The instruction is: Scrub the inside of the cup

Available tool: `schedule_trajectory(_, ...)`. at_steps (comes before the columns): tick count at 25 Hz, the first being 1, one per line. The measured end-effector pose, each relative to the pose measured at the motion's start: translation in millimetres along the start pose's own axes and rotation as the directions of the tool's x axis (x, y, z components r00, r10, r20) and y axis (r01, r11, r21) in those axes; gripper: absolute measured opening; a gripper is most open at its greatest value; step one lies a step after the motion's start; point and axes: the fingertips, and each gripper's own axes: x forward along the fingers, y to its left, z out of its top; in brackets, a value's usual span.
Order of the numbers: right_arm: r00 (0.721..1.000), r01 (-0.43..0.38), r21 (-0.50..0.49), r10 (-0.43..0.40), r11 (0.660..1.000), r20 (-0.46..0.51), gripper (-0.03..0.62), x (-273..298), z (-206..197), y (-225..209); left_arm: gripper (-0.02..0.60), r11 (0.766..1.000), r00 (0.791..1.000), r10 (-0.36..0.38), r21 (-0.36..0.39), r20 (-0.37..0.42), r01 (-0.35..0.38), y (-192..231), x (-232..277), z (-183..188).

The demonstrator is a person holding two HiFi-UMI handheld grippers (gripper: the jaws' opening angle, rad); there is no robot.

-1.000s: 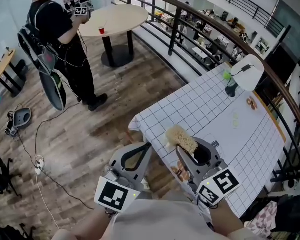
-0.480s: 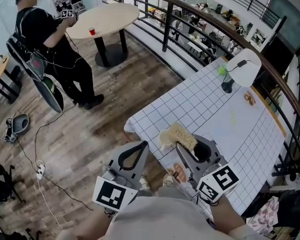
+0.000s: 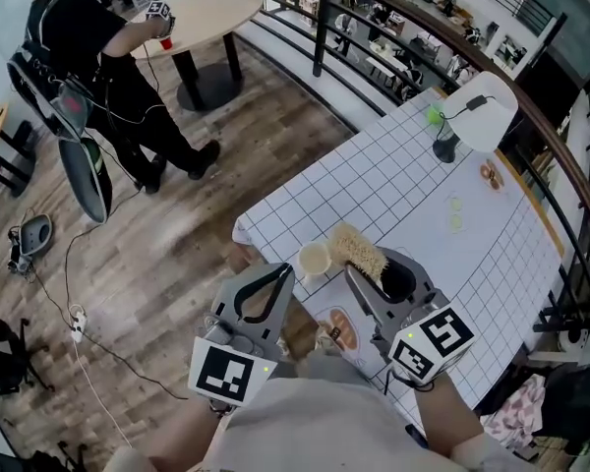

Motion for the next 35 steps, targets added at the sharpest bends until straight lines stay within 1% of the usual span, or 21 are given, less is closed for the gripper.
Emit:
schedule_trajectory(3,0.999,0.005,-0.01,-0.005,1.0,-0.049,0.143,7,-11,-13,0.015,0.999,1.0,-0.014,-0.036,0.006,0.014,-5,14,-10)
schedule_trajectory(6,0.997,-0.003,0.002,0.003,1.0,-0.078,0.143,16,-21,-24,0.02,0.999,0.999,-0.024,-0.049,-0.025,0.023,-10,29,-26)
schedule_trajectory(7,0.996,-0.004,0.007,0.004,1.0,-0.085,0.143,18,-25,-27,0.031,0.999,0.999,-0.029,-0.044,-0.039,0.027,-11,34,-34)
schedule_trajectory(9,0.995,-0.009,0.014,0.011,1.0,-0.102,0.144,24,-33,-31,0.094,0.999,0.996,-0.046,-0.014,-0.071,0.045,-16,44,-54)
schedule_trajectory(11,0.993,-0.018,0.018,0.02,1.0,-0.121,0.143,32,-42,-34,0.095,0.998,0.99,-0.058,-0.009,-0.127,0.058,-21,51,-80)
schedule_trajectory(15,0.988,-0.024,0.04,0.03,0.999,-0.154,0.144,47,-65,-43,0.109,0.997,0.97,-0.068,-0.05,-0.233,0.058,-28,60,-134)
schedule_trajectory(17,0.985,-0.025,0.048,0.033,0.999,-0.17,0.143,52,-77,-48,0.11,0.996,0.959,-0.065,-0.076,-0.276,0.045,-32,61,-155)
schedule_trajectory(19,0.981,-0.025,0.055,0.035,0.998,-0.19,0.143,56,-89,-52,0.112,0.996,0.947,-0.056,-0.082,-0.317,0.032,-34,62,-175)
schedule_trajectory(21,0.975,-0.03,0.065,0.044,0.997,-0.216,0.144,60,-101,-53,0.112,0.995,0.93,-0.047,-0.097,-0.364,0.012,-36,63,-198)
schedule_trajectory(23,0.969,-0.038,0.071,0.055,0.997,-0.241,0.144,64,-112,-53,0.112,0.992,0.917,-0.047,-0.124,-0.396,-0.003,-37,67,-219)
schedule_trajectory(26,0.962,-0.04,0.079,0.06,0.996,-0.266,0.144,68,-127,-53,0.112,0.986,0.903,-0.054,-0.165,-0.425,-0.02,-40,74,-248)
schedule_trajectory(31,0.957,-0.042,0.088,0.065,0.995,-0.282,0.143,74,-142,-58,0.112,0.985,0.877,-0.035,-0.162,-0.479,-0.05,-41,83,-290)
schedule_trajectory(33,0.955,-0.038,0.093,0.064,0.995,-0.289,0.143,75,-147,-60,0.112,0.99,0.864,-0.022,-0.133,-0.503,-0.053,-42,88,-303)
schedule_trajectory(34,0.954,-0.034,0.096,0.061,0.995,-0.293,0.144,75,-150,-61,0.112,0.991,0.862,-0.013,-0.119,-0.507,-0.055,-42,90,-308)
schedule_trajectory(35,0.953,-0.03,0.099,0.059,0.995,-0.298,0.143,75,-153,-61,0.112,0.992,0.865,-0.004,-0.11,-0.502,-0.06,-42,93,-310)
